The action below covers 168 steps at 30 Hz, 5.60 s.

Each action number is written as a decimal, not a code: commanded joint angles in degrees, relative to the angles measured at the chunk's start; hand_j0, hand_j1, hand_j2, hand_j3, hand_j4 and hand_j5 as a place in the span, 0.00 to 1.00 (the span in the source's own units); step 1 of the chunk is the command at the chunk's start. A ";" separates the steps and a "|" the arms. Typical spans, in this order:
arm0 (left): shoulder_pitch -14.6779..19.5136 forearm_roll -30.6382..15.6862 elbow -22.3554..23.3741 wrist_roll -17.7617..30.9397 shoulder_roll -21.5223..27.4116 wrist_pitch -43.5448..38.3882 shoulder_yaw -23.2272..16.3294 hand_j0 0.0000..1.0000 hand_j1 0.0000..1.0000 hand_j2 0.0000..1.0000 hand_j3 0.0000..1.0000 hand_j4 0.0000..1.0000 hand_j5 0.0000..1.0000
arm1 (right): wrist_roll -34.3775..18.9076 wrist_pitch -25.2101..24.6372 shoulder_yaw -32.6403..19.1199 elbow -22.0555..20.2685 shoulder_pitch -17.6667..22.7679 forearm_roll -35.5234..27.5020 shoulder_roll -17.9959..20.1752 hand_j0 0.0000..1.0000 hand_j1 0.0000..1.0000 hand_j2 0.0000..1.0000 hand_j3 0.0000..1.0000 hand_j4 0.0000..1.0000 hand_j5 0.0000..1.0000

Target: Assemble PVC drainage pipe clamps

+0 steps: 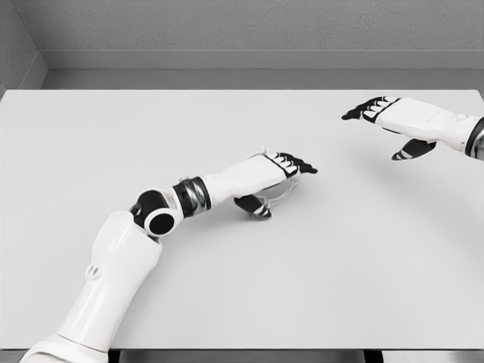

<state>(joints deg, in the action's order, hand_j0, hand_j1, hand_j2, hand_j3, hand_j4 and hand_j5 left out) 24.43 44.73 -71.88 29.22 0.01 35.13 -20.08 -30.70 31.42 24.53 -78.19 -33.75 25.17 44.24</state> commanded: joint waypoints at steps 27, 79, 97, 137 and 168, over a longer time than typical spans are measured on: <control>-0.53 -1.14 -2.21 -0.04 -0.01 -0.13 0.13 1.00 1.00 1.00 1.00 1.00 1.00 | 0.11 -0.05 -0.01 0.06 0.09 -0.30 0.76 1.00 1.00 1.00 1.00 1.00 1.00; -9.14 -8.43 -8.02 0.14 27.32 -0.13 30.80 1.00 1.00 1.00 1.00 1.00 1.00 | 0.20 -0.31 6.58 26.16 -15.29 11.65 -28.33 1.00 1.00 1.00 1.00 1.00 1.00; -9.14 -8.43 -8.02 0.14 27.41 -0.13 30.80 1.00 1.00 1.00 1.00 1.00 1.00 | 1.26 -0.49 7.64 22.04 -16.09 12.88 -20.60 1.00 1.00 1.00 1.00 1.00 1.00; -9.14 -7.99 -7.84 0.14 27.15 -0.13 30.63 1.00 1.00 1.00 1.00 1.00 1.00 | 1.70 0.22 8.52 2.34 -1.49 11.92 -17.69 1.00 1.00 1.00 1.00 1.00 1.00; -9.14 -7.91 -7.84 0.14 27.06 -0.13 30.63 1.00 1.00 1.00 1.00 1.00 1.00 | 1.96 0.31 8.34 7.44 -2.29 12.45 -19.28 1.00 1.00 1.00 1.00 1.00 1.00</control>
<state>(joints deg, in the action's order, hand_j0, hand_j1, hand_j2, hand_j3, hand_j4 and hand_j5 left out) 15.29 37.24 -79.71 29.39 27.02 35.14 10.53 -28.77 31.79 32.89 -70.69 -36.04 37.87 24.99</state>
